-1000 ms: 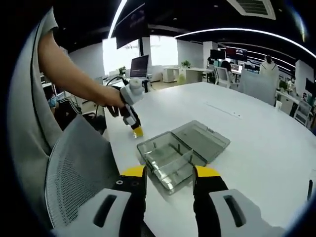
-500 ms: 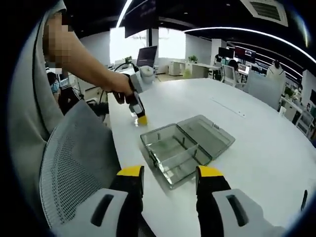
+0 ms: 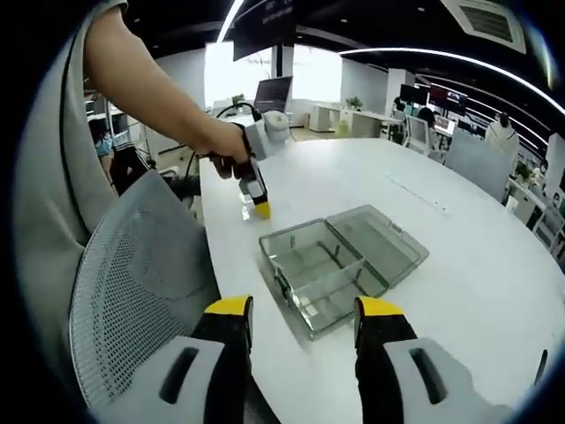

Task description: Insert the divider into the dual guide fixture by aligning both edges with the guide slots and pushing it downward to the bottom, including one-sided entry, uneven engagement, binding, and posture correction.

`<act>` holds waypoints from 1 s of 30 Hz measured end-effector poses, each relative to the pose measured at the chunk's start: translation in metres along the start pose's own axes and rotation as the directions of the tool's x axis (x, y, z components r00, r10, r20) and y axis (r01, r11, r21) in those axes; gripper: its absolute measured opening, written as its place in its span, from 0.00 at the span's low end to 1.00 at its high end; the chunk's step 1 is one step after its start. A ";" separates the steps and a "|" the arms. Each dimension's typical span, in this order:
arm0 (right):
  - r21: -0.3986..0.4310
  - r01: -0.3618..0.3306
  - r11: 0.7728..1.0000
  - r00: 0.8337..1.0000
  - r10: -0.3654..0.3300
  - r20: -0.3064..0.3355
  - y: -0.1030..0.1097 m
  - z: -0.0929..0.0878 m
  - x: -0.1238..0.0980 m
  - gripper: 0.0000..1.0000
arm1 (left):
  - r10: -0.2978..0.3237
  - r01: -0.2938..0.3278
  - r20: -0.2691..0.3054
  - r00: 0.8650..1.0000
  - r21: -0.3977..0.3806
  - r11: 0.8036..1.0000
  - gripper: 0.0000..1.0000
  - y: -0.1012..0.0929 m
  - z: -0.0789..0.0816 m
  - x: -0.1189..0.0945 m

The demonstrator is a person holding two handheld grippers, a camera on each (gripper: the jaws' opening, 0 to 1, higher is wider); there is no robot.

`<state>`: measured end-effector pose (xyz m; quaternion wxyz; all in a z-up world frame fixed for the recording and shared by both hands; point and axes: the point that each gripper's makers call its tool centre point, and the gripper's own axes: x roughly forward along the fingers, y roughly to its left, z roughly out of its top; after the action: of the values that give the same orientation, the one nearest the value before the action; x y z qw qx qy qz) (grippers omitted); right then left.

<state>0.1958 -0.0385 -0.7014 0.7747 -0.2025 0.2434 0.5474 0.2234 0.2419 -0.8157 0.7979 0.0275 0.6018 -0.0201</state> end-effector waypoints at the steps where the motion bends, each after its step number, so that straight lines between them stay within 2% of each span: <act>1: 0.003 -0.003 1.000 1.000 0.003 0.000 0.000 0.000 0.000 0.43 | 0.000 0.000 -0.001 1.000 0.001 1.000 0.31 0.000 0.000 0.000; 12: 0.011 -0.013 1.000 1.000 0.013 -0.005 0.003 0.000 0.002 0.46 | -0.014 0.015 -0.011 1.000 0.039 0.999 0.30 -0.002 -0.001 -0.001; 30: 0.018 -0.011 1.000 1.000 0.012 -0.004 0.000 0.000 -0.006 0.47 | -0.066 0.066 0.003 0.998 0.018 0.998 0.29 -0.005 -0.009 -0.006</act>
<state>0.1942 -0.0423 -0.6977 0.7729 -0.1952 0.2508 0.5493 0.2128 0.2370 -0.8128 0.7977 0.0146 0.6007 -0.0517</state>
